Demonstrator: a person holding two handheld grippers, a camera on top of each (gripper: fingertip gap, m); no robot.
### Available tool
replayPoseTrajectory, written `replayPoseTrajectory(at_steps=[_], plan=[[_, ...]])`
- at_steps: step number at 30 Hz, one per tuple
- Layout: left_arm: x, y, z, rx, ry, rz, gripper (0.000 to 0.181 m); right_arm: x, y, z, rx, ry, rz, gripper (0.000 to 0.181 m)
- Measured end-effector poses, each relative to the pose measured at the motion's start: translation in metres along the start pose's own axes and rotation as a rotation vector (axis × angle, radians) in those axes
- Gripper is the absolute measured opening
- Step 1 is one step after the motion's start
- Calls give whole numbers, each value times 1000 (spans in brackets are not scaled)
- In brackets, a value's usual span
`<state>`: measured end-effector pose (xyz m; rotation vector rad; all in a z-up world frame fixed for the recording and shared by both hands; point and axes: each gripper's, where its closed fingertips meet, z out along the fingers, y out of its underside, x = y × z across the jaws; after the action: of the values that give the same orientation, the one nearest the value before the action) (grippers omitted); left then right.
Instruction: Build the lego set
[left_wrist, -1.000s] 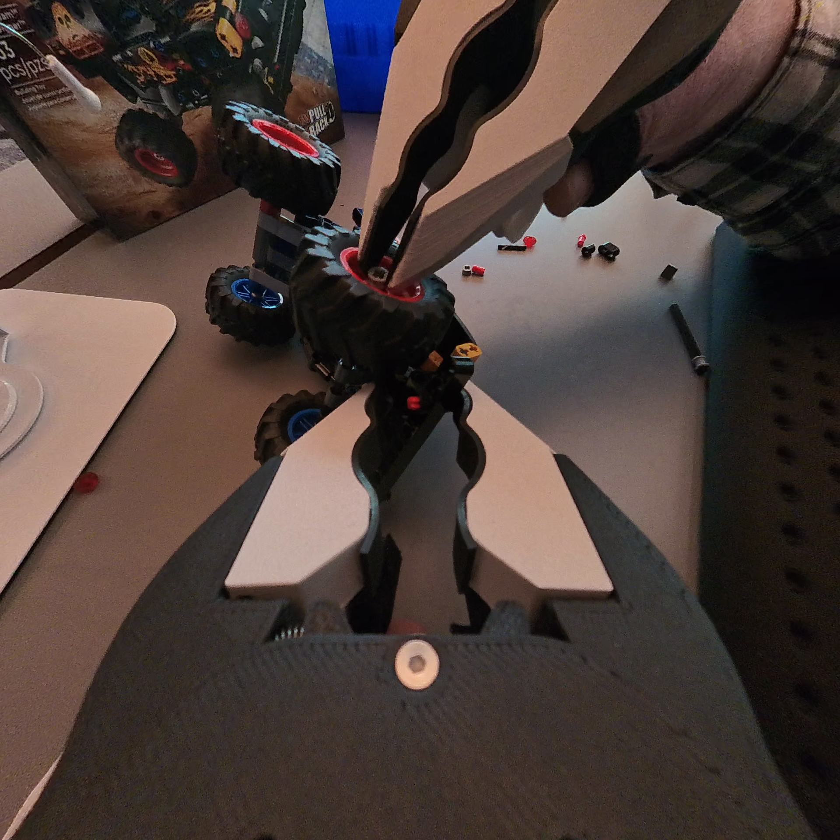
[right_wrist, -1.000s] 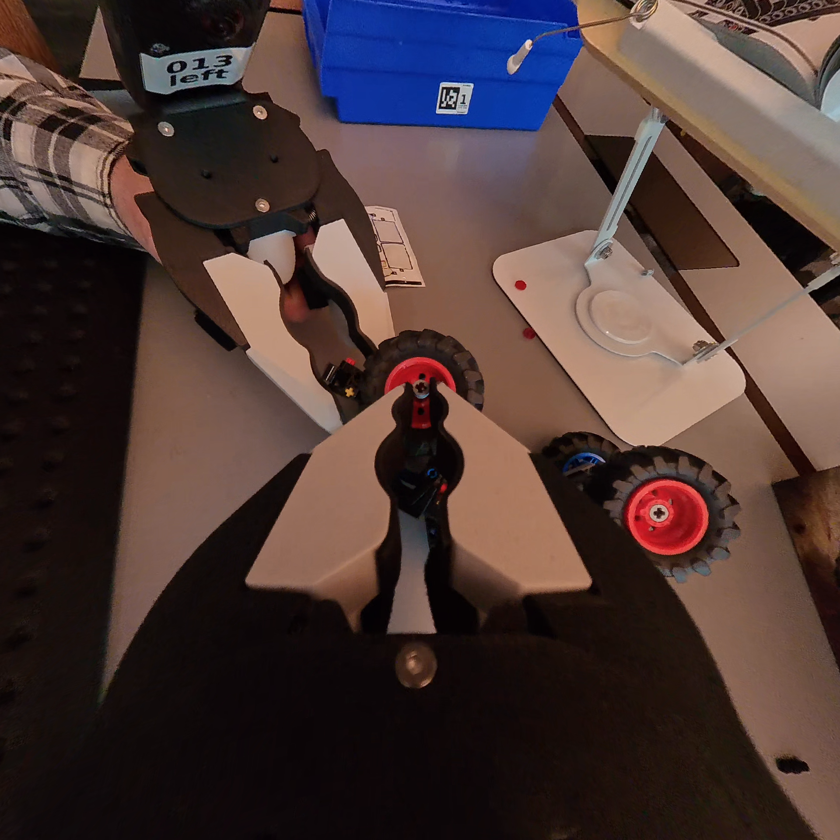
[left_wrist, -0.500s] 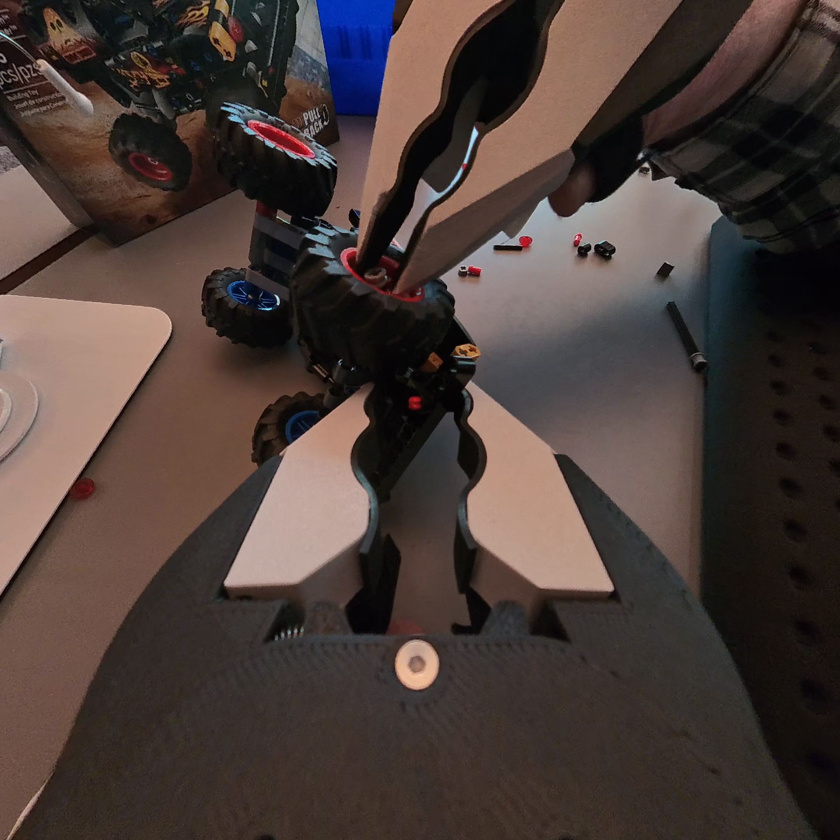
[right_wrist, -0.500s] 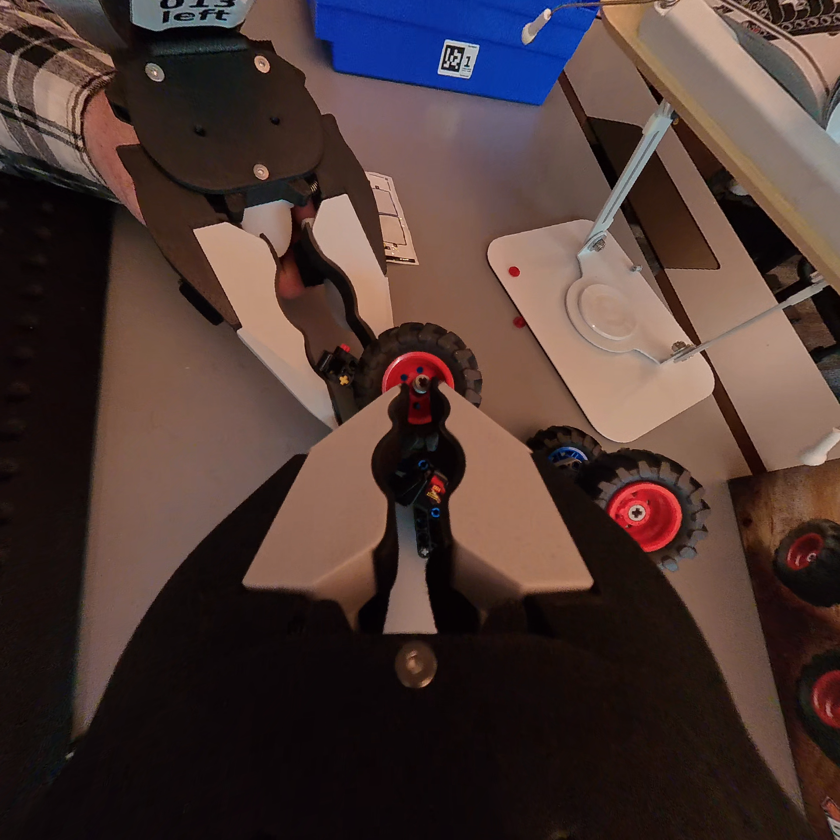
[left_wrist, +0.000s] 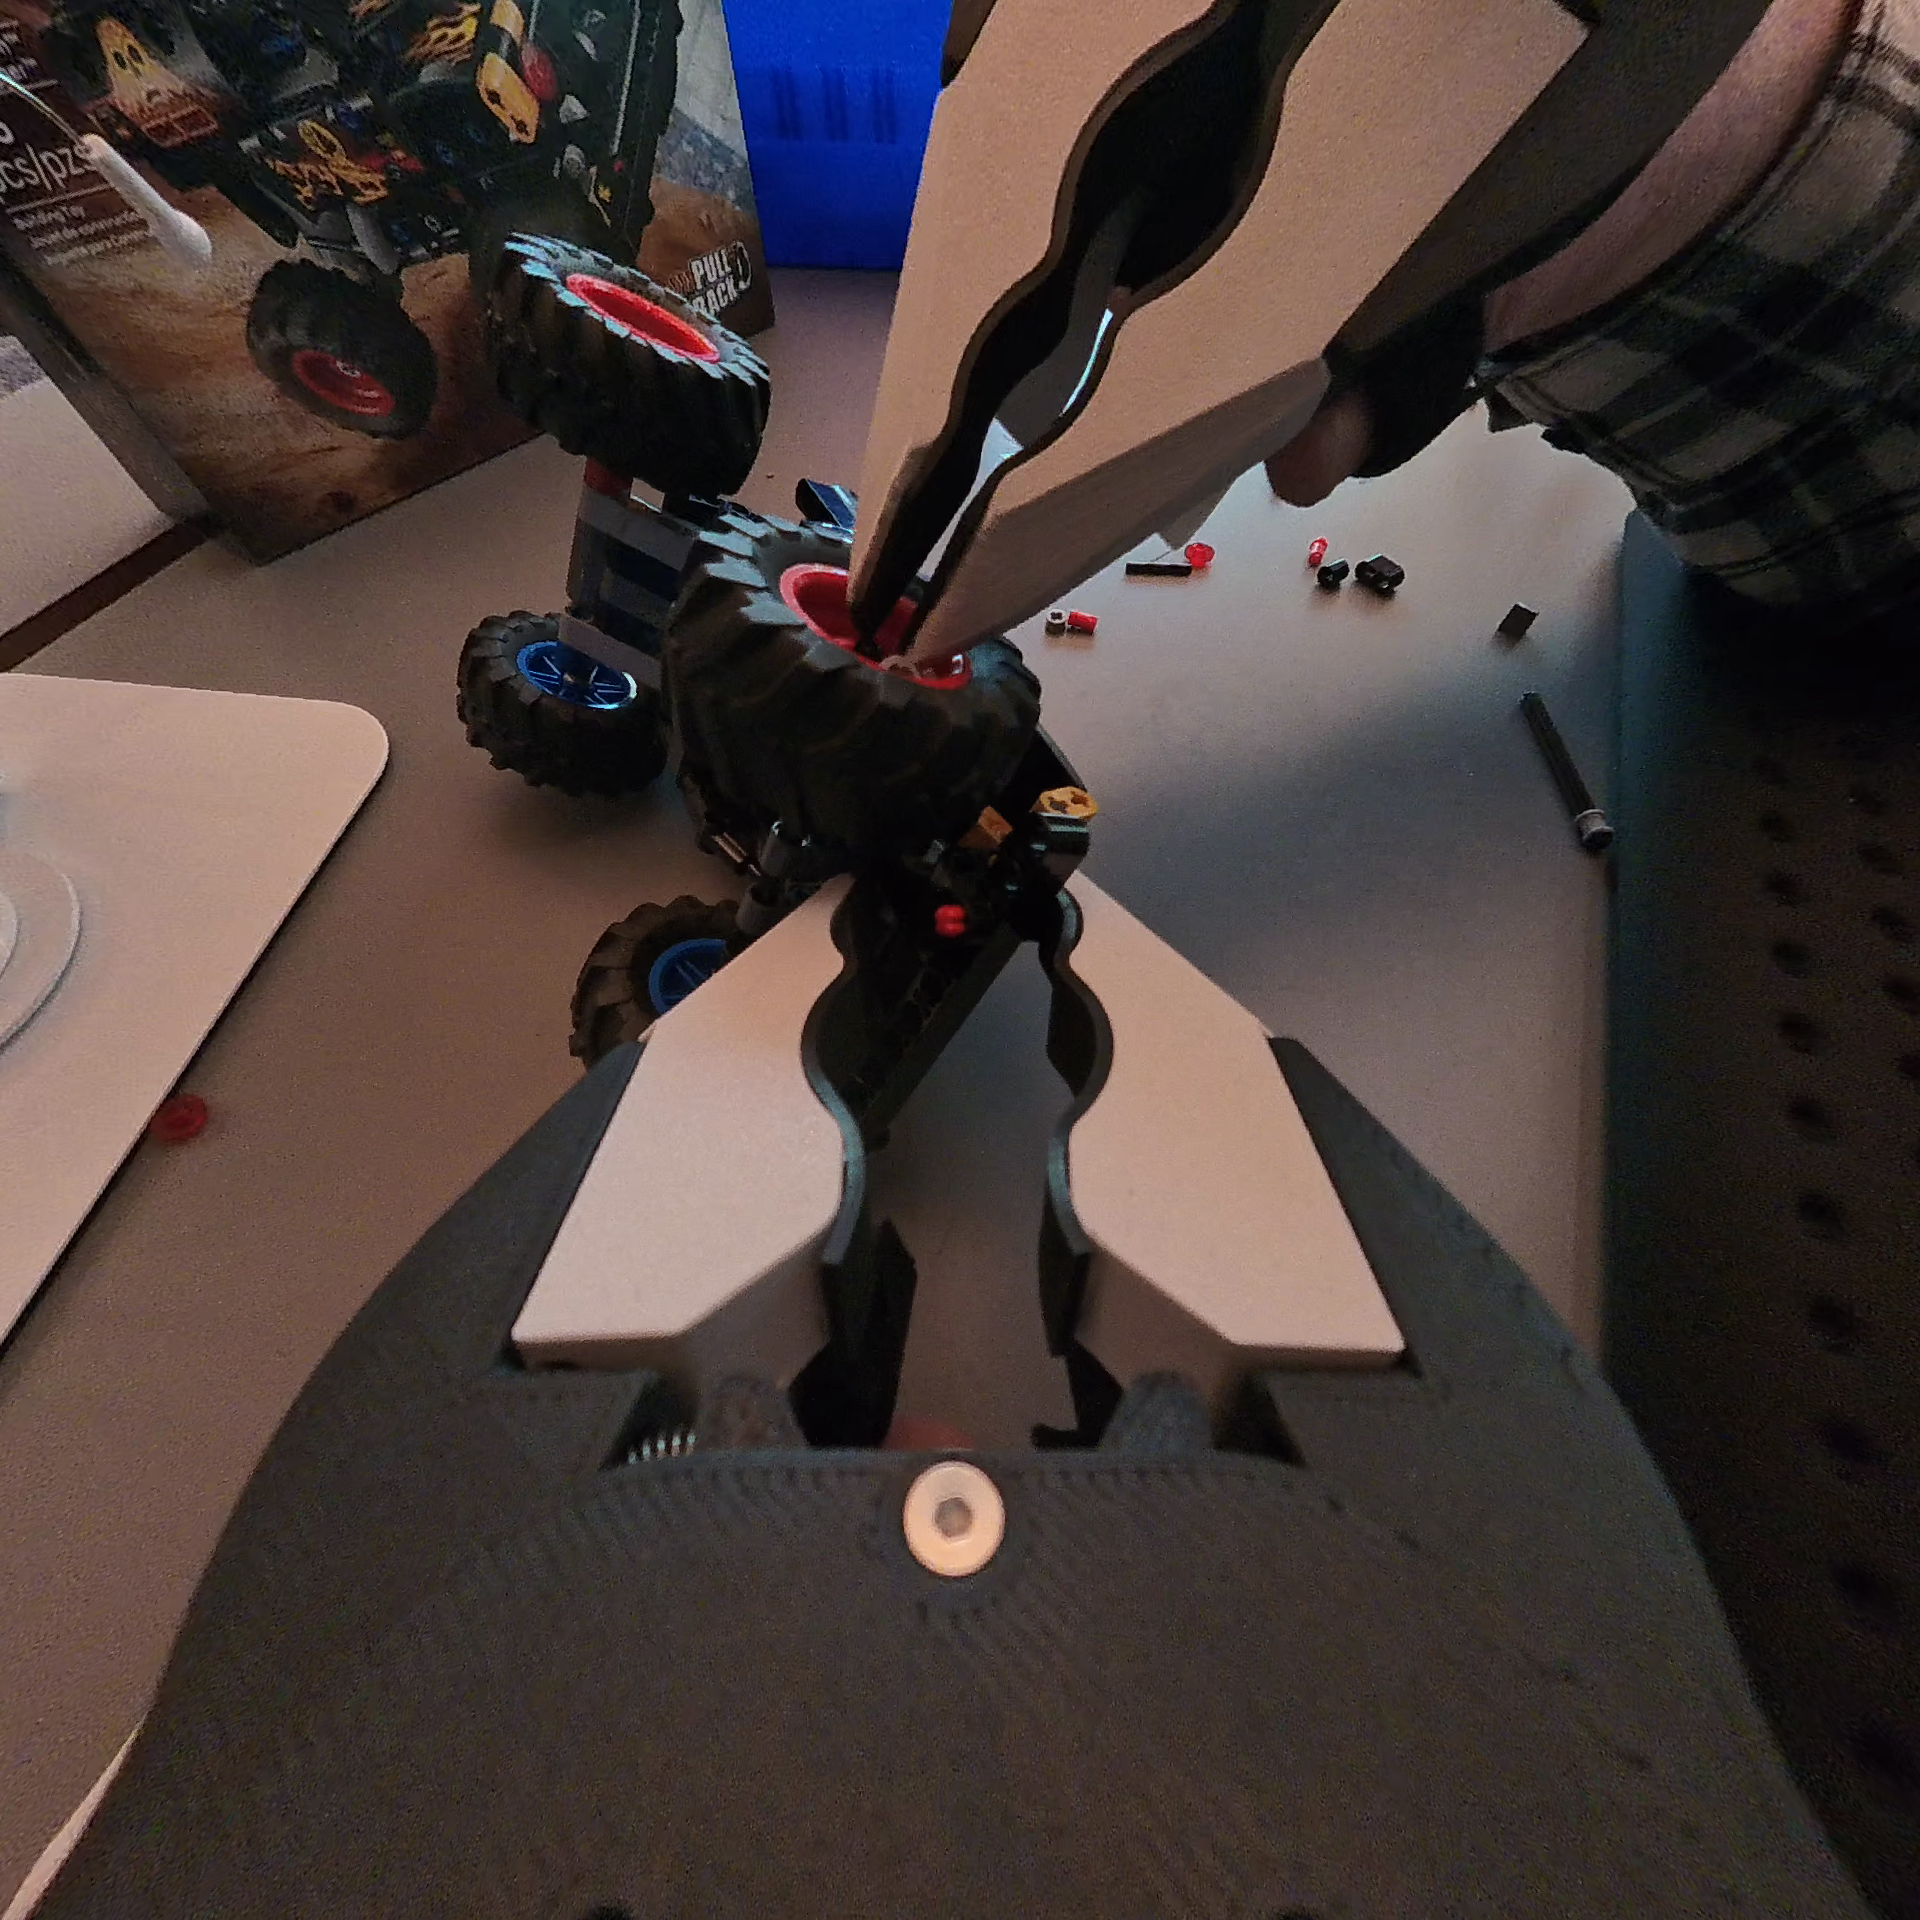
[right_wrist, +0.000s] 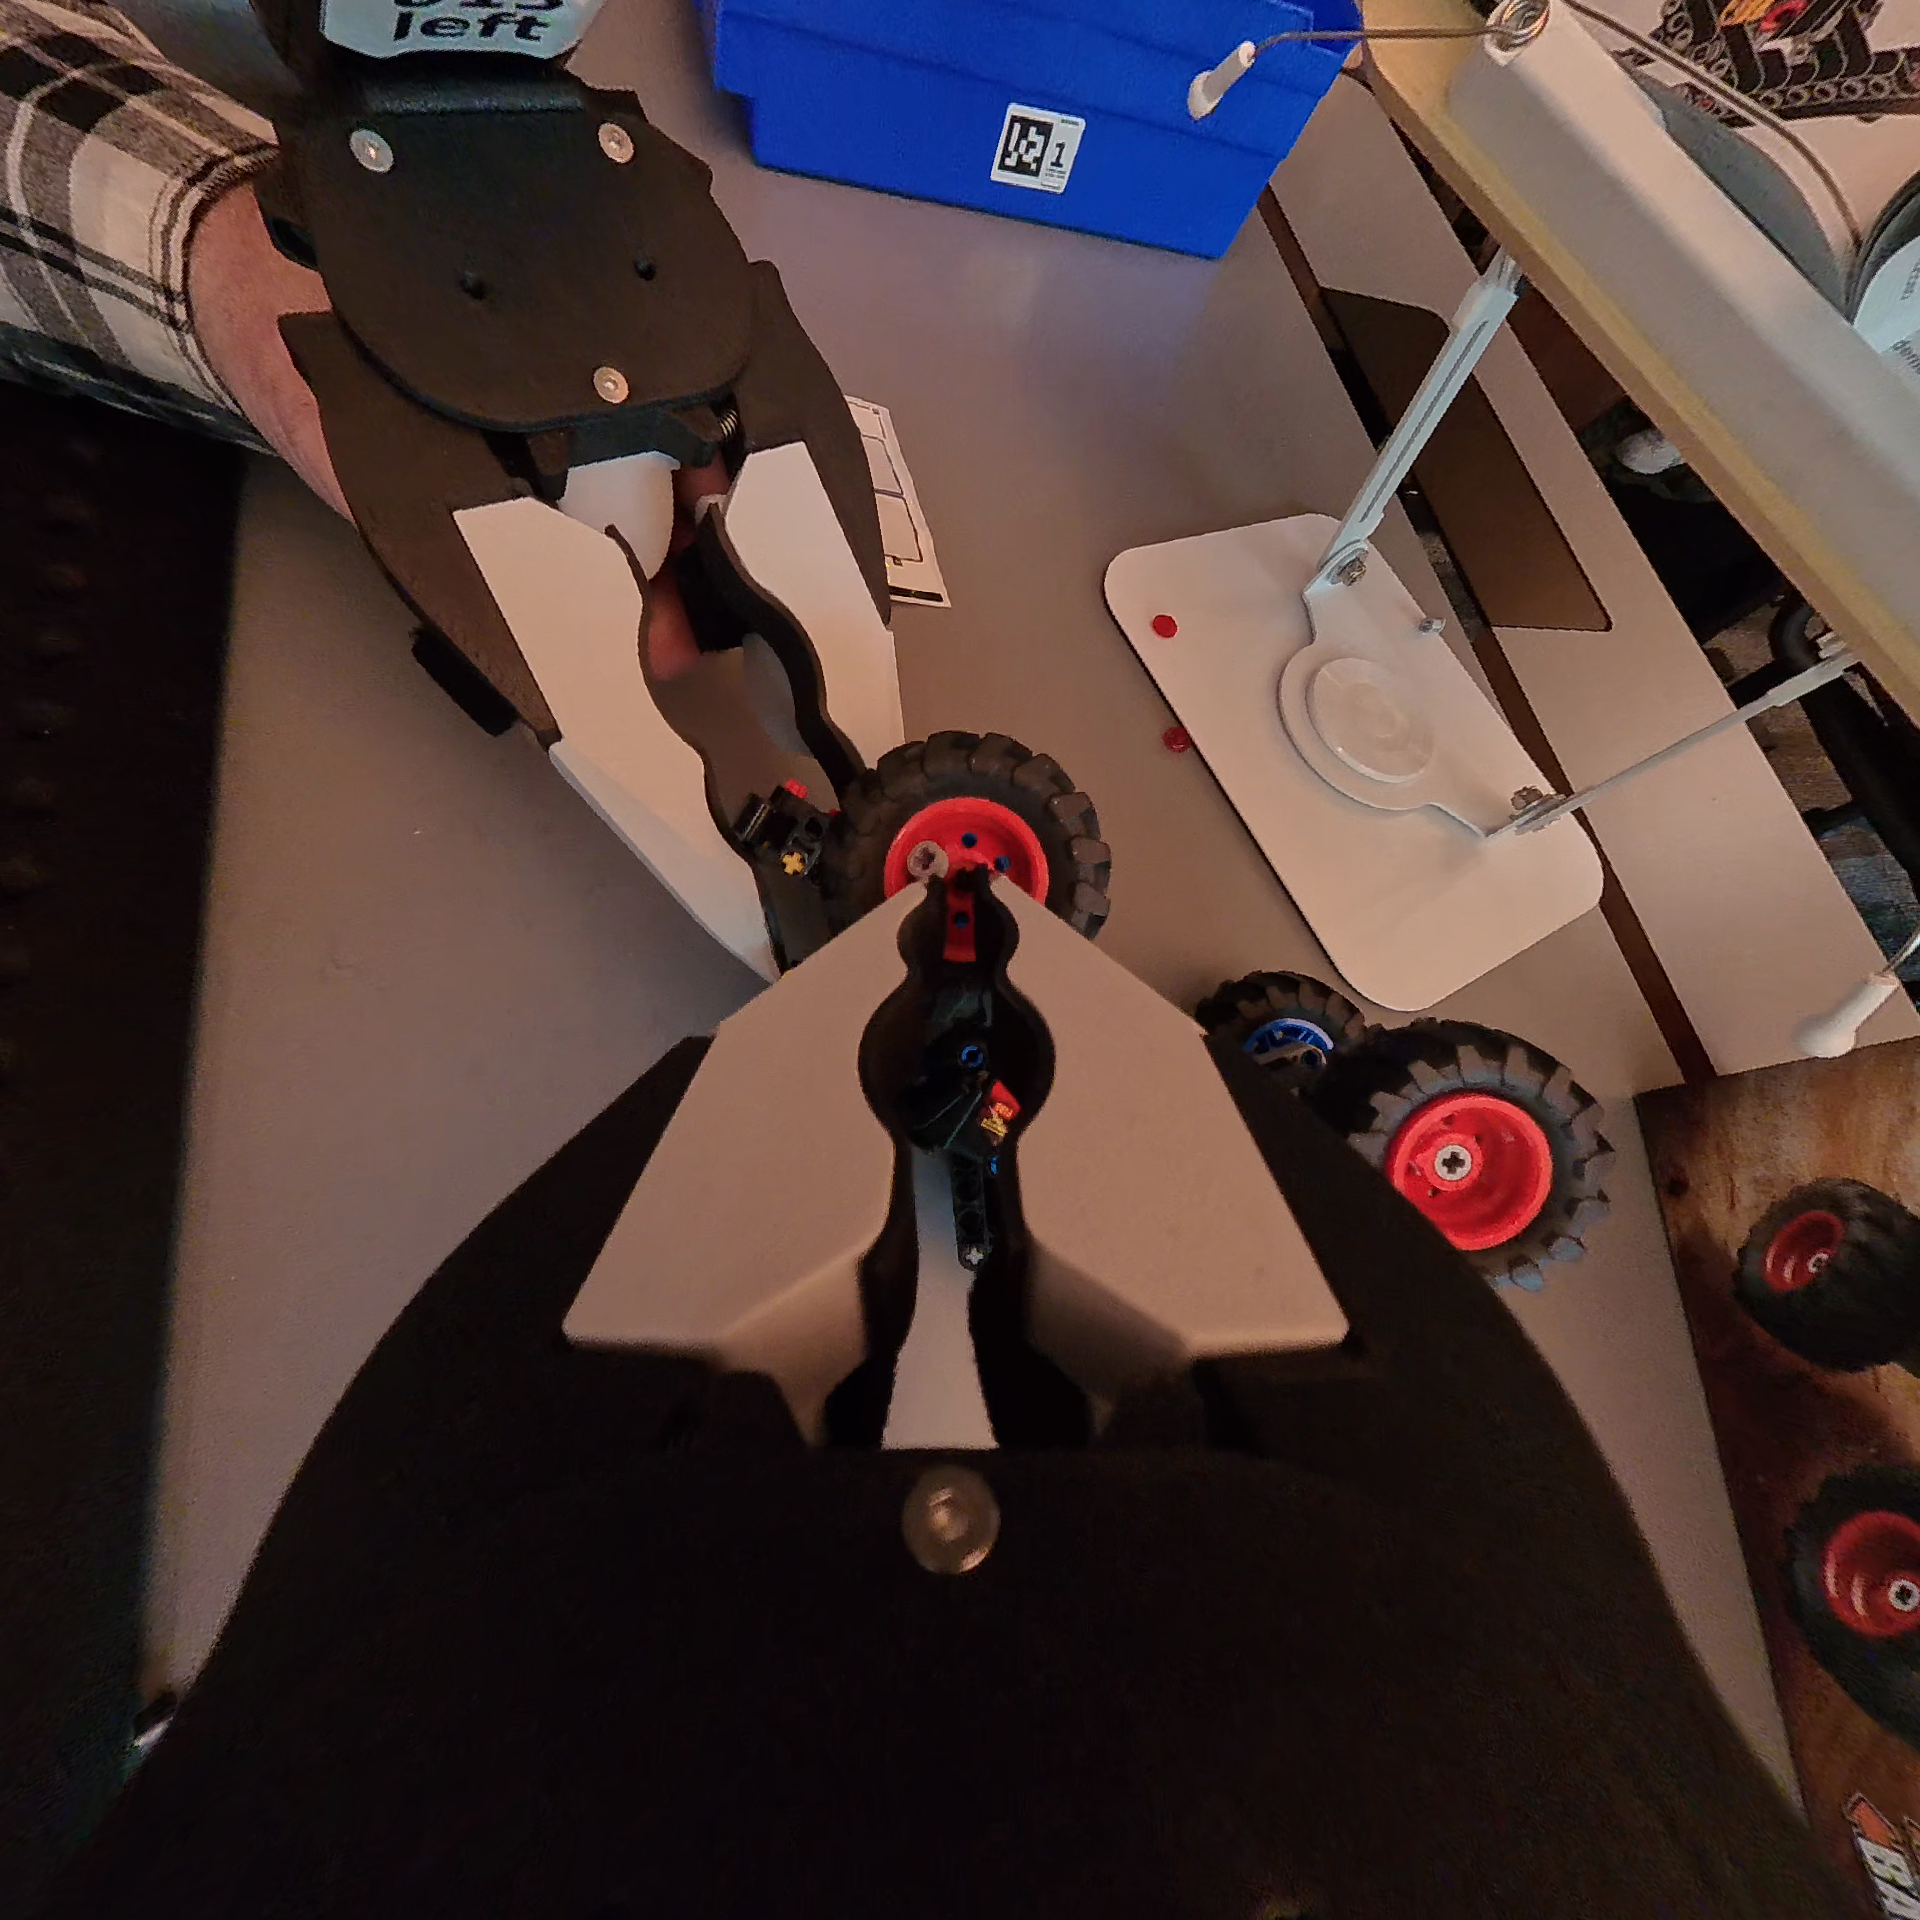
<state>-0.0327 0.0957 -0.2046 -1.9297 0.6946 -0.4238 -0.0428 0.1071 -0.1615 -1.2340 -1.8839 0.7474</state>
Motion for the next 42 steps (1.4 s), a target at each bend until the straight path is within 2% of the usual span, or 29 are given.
replayPoseTrajectory(at_steps=[5, 10, 13, 21, 29, 34, 39, 42], plan=[[0, 0, 0, 0, 1, -1, 30, -1, -1, 0, 2, -3, -20, 5], [1, 1, 0, -2, 5, 6, 30, -6, -6, 0, 4, 6, -145, 2], [0, 1, 0, -2, 2, 3, 30, -5, -5, 1, -33, -2, -185, 2], [2, 2, 0, -14, 5, 23, 30, -9, -2, 0, -119, -131, -148, 3], [3, 2, 1, -23, 6, 42, 31, -8, 0, 2, -211, -150, -277, 1], [3, 2, 1, -18, 10, 39, 31, -9, -1, 1, -165, -144, -240, 0], [4, 2, 1, -21, 9, 46, 30, -9, -1, 0, -95, -169, -116, 2], [3, 2, 1, -22, 0, 52, 30, -6, -1, 0, -66, -173, -56, 8]])
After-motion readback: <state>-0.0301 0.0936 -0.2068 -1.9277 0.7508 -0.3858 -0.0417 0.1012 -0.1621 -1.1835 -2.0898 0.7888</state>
